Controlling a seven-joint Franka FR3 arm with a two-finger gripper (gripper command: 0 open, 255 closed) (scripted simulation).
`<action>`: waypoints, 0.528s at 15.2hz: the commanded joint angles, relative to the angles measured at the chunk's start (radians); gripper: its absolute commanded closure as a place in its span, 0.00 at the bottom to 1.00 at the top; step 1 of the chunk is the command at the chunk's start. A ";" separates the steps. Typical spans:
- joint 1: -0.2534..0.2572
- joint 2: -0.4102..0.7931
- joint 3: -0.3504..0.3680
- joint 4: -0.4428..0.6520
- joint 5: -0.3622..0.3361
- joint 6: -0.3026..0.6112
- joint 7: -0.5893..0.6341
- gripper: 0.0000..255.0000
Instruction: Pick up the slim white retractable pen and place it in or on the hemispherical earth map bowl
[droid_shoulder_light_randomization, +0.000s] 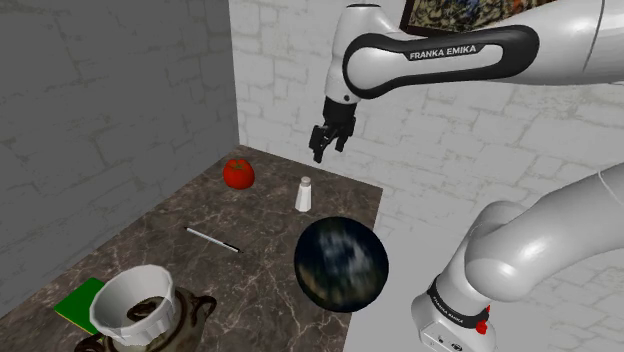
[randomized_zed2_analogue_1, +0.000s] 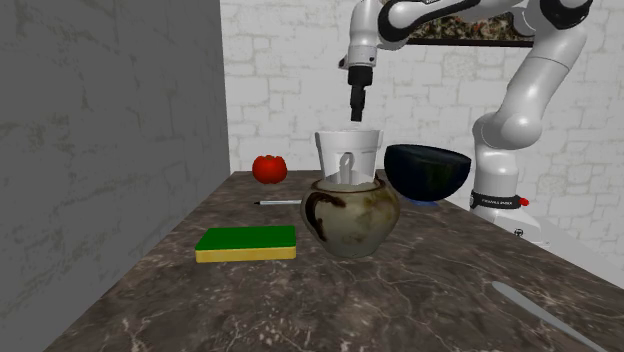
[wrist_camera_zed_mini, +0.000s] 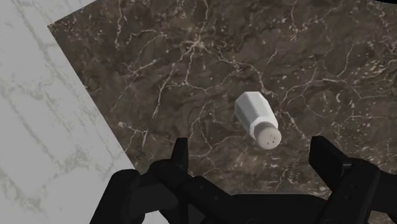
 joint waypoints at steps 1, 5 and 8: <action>0.021 0.051 0.014 0.017 0.025 0.035 -0.002 0.00; 0.056 0.167 0.035 0.063 0.067 0.104 -0.018 0.00; 0.081 0.255 0.053 0.107 0.098 0.149 -0.031 0.00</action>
